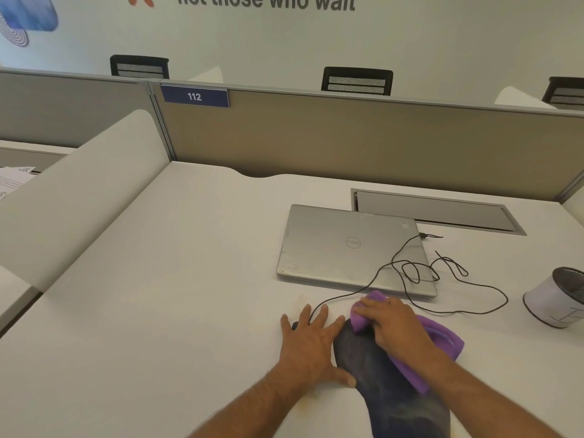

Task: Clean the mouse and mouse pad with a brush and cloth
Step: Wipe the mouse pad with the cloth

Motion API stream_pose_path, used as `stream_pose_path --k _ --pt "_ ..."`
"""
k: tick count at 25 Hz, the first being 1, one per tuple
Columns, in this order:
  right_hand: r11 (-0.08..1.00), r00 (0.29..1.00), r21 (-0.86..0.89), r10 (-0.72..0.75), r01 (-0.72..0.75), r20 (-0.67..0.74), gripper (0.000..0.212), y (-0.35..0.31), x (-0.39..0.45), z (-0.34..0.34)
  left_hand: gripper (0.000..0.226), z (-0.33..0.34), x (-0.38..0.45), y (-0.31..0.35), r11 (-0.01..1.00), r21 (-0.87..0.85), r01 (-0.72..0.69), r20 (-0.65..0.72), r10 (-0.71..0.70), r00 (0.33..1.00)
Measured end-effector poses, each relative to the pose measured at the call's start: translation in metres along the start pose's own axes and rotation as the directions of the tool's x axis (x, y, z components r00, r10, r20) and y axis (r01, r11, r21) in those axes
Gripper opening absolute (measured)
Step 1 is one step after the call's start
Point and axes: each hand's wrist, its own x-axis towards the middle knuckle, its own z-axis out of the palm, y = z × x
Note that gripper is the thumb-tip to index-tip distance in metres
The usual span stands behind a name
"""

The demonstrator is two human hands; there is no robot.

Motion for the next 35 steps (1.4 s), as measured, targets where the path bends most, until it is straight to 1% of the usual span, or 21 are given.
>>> stream_pose_path --k 2,3,6,9,10,12,14,15,16,17,18,20,21,23,24,25,27,28,29,32,35 --pt "0.995 0.999 0.104 0.012 -0.008 -0.037 0.045 0.005 -0.005 -0.004 0.110 0.000 0.001 0.001 1.000 0.021 -0.006 0.013 0.006 1.000" --pt "0.995 0.999 0.101 -0.024 0.027 -0.036 0.043 0.004 -0.009 -0.006 0.109 -0.001 0.001 0.001 1.000 0.028 -0.008 0.017 0.007 1.000" --pt "0.983 0.984 -0.073 -0.162 0.167 0.070 0.042 -0.007 -0.030 -0.004 0.108 -0.006 0.003 0.002 0.999 0.049 -0.015 0.019 0.015 1.000" --pt "0.925 0.938 -0.189 -0.300 0.331 0.175 0.051 -0.013 -0.050 0.001 0.110 -0.006 0.002 0.003 0.998 0.059 -0.001 0.026 0.000 1.000" --pt "0.918 0.915 -0.155 -0.322 0.365 0.244 0.052 -0.013 -0.055 0.000 0.111 -0.007 0.002 0.003 0.998 0.061 -0.001 0.034 -0.001 0.999" --pt "0.911 0.879 -0.057 -0.375 0.408 0.296 0.050 -0.008 -0.061 -0.007 0.109 -0.008 0.002 0.002 0.998 0.059 -0.006 0.052 0.003 0.999" --pt "0.925 0.873 0.045 -0.371 0.376 0.316 0.048 -0.003 -0.058 -0.018 0.098 -0.013 0.003 0.001 0.998 0.053 -0.016 0.072 0.012 0.997" --pt "0.926 0.882 0.099 -0.377 0.364 0.283 0.048 -0.004 -0.055 -0.023 0.089 -0.016 0.004 0.000 0.998 0.054 -0.019 0.070 0.015 0.997" --pt "0.926 0.890 0.113 -0.377 0.360 0.257 0.047 -0.005 -0.054 -0.025 0.080 -0.017 0.006 0.000 0.998 0.055 -0.016 0.062 0.013 0.998" --pt "0.923 0.896 0.073 -0.385 0.378 0.221 0.046 -0.008 -0.053 -0.022 0.074 -0.017 0.006 0.000 0.998 0.054 -0.010 0.054 0.007 0.999" --pt "0.916 0.896 -0.008 -0.390 0.401 0.211 0.047 -0.010 -0.055 -0.012 0.071 -0.016 0.007 0.001 0.999 0.051 -0.005 0.050 0.003 0.999" --pt "0.900 0.886 -0.092 -0.394 0.426 0.247 0.052 -0.017 -0.067 0.005 0.069 -0.012 0.007 0.002 0.999 0.041 0.002 0.042 -0.003 0.999" --pt "0.885 0.867 -0.102 -0.412 0.454 0.280 0.053 -0.018 -0.071 0.008 0.069 -0.010 0.007 0.002 0.999 0.039 0.005 0.038 -0.006 0.999" --pt "0.881 0.827 -0.047 -0.423 0.471 0.371 0.048 -0.013 -0.072 -0.013 0.069 -0.009 0.008 0.002 0.999 0.035 0.009 0.034 -0.010 0.999" --pt "0.898 0.824 -0.020 -0.394 0.439 0.407 0.045 -0.010 -0.070 -0.027 0.069 -0.010 0.008 0.002 0.999 0.031 0.012 0.038 -0.013 0.999" --pt "0.917 0.843 -0.008 -0.362 0.398 0.398 0.042 -0.009 -0.064 -0.037 0.069 -0.011 0.008 0.003 1.000 0.027 0.014 0.040 -0.015 0.999" --pt "0.935 0.907 -0.037 -0.332 0.353 0.259 0.041 -0.010 -0.049 -0.047 0.069 -0.012 0.008 0.004 1.000 0.025 0.012 0.042 -0.013 0.999" --pt "0.939 0.924 -0.066 -0.318 0.338 0.211 0.041 -0.013 -0.038 -0.046 0.069 -0.013 0.008 0.004 1.000 0.028 0.013 0.040 -0.015 0.999" --pt "0.939 0.930 -0.097 -0.305 0.330 0.203 0.042 -0.016 -0.028 -0.041 0.069 -0.013 0.007 0.004 0.999 0.028 0.017 0.040 -0.018 0.999" --pt "0.940 0.935 -0.164 -0.256 0.300 0.246 0.045 -0.021 -0.010 -0.026 0.069 -0.013 0.006 0.005 0.999 0.029 0.019 0.041 -0.020 0.999" --pt "0.945 0.944 -0.176 -0.230 0.274 0.236 0.047 -0.004 -0.011 -0.028 0.070 -0.012 0.007 0.002 0.999 0.048 0.016 0.038 -0.018 0.999"
